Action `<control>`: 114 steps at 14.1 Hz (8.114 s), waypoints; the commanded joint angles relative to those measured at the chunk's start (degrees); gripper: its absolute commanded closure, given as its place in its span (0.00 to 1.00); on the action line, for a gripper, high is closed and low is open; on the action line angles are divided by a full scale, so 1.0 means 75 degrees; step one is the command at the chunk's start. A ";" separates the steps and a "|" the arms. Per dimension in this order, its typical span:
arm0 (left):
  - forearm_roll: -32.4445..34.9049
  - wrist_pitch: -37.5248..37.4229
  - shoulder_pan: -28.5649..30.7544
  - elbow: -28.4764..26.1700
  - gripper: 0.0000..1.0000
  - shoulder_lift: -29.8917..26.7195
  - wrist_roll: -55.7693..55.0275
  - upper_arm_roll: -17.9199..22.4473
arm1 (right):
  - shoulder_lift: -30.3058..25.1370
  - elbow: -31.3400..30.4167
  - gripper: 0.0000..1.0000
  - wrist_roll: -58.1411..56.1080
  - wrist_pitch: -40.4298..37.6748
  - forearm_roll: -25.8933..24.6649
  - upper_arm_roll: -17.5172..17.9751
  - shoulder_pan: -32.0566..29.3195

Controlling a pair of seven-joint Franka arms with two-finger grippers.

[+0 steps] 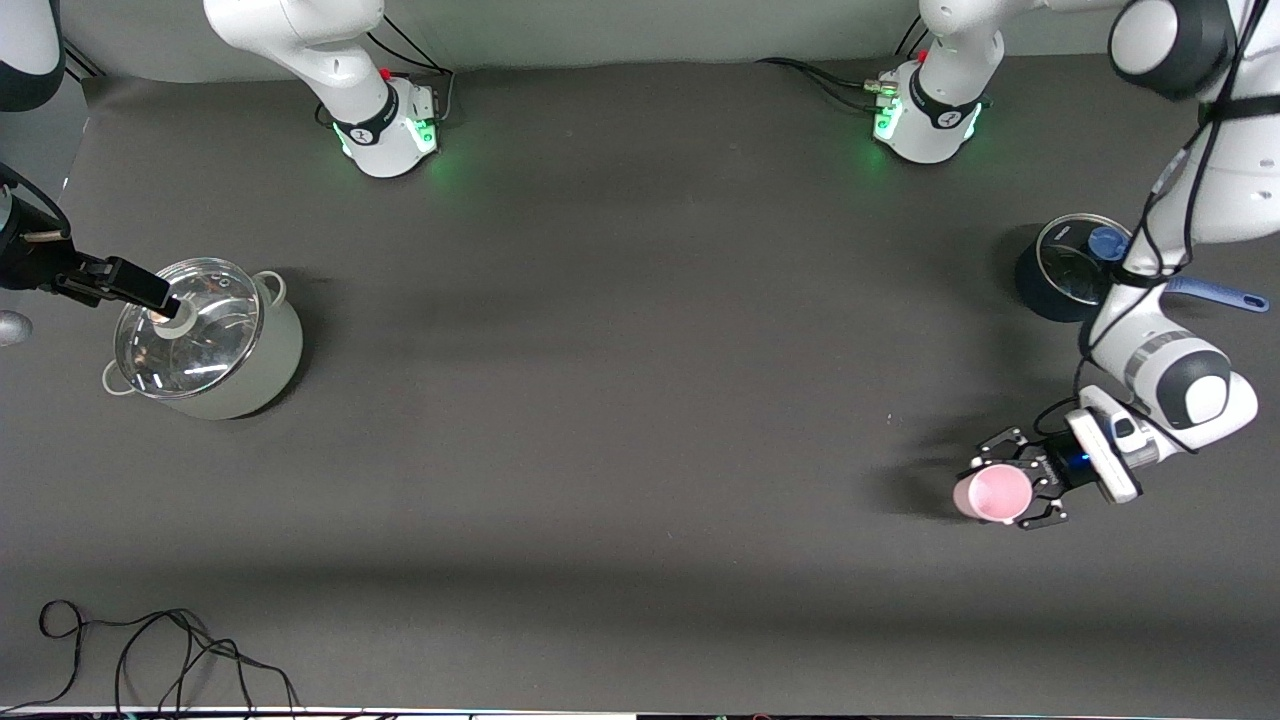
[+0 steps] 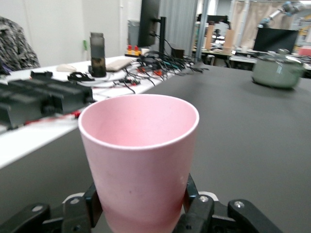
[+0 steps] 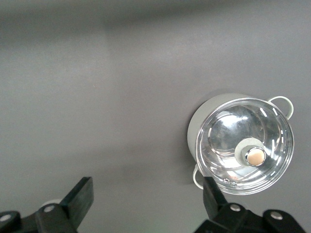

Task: Transfer pink cup from left to right arm
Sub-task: 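Lift the cup with the left gripper while the right gripper approaches, then close the right gripper on the pink cup beside the left gripper, then open the left gripper while the right gripper pulls the cup away, then lower the cup with the right gripper while the left gripper withdraws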

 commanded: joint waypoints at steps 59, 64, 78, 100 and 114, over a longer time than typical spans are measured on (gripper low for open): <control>-0.3221 0.8578 -0.1096 -0.0513 0.01 -0.1611 -0.1556 -0.7687 | 0.3312 0.4141 1.00 0.9732 0.0028 0.1457 -0.0024 0.4695; -0.3186 0.8613 -0.0991 -0.0606 0.01 -0.1541 -0.1778 -0.7629 | 0.3219 0.4117 1.00 0.8645 -0.0018 0.1480 -0.0107 0.4215; -0.2671 0.7489 0.0871 -0.1754 0.00 -0.1013 -0.1755 -0.6492 | 0.1941 0.1318 1.00 0.0908 -0.0641 0.1445 -0.1583 0.1894; 0.4389 0.2703 0.1165 -0.1592 0.00 -0.2428 -1.1779 -0.5101 | 0.2130 -0.4719 0.00 -0.0430 0.6978 0.1293 -0.2111 0.2573; 1.1052 -0.4558 0.3238 0.2111 0.00 -0.2805 -1.5839 -0.4851 | -0.0086 -0.0904 0.00 -0.0125 0.0504 -0.0242 -0.2111 0.2609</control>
